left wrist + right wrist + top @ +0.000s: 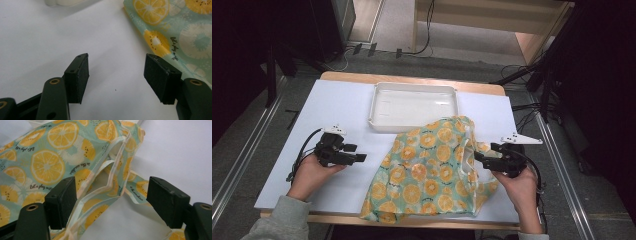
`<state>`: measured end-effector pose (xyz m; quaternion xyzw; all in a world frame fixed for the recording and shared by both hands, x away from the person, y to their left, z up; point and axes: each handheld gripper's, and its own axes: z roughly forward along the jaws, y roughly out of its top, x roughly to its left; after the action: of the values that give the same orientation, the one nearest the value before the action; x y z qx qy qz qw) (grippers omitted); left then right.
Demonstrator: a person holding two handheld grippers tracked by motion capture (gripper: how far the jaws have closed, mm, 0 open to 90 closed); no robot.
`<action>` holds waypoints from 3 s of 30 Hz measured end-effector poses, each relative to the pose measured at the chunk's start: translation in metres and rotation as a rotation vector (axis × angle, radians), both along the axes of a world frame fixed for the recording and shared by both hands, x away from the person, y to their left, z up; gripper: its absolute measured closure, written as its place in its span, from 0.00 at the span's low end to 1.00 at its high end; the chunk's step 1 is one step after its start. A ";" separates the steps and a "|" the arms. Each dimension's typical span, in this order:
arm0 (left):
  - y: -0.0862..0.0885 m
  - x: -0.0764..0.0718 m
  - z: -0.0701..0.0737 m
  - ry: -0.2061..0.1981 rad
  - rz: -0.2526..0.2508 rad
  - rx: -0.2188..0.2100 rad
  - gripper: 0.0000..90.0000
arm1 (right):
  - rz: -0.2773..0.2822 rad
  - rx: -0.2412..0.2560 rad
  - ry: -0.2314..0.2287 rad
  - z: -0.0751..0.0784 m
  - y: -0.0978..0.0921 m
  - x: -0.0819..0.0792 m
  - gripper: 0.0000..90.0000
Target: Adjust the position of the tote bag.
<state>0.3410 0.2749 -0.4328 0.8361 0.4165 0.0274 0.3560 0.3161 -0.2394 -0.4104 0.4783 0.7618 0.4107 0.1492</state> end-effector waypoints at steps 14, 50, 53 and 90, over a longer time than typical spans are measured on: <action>0.002 -0.002 -0.002 0.010 -0.013 0.014 0.45 | 0.012 -0.019 0.003 -0.003 0.005 0.001 0.32; 0.002 -0.003 -0.003 0.005 -0.027 0.026 0.45 | 0.006 -0.020 0.013 -0.010 0.004 0.005 0.36; 0.002 -0.003 -0.004 0.006 -0.028 0.026 0.45 | 0.007 -0.024 0.012 -0.010 0.005 0.006 0.36; 0.002 -0.002 -0.005 0.004 -0.023 0.026 0.45 | 0.002 -0.076 0.042 -0.025 0.019 0.060 0.37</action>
<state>0.3391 0.2765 -0.4373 0.8454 0.4072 0.0269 0.3445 0.3765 -0.2207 -0.4355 0.4802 0.7802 0.3714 0.1508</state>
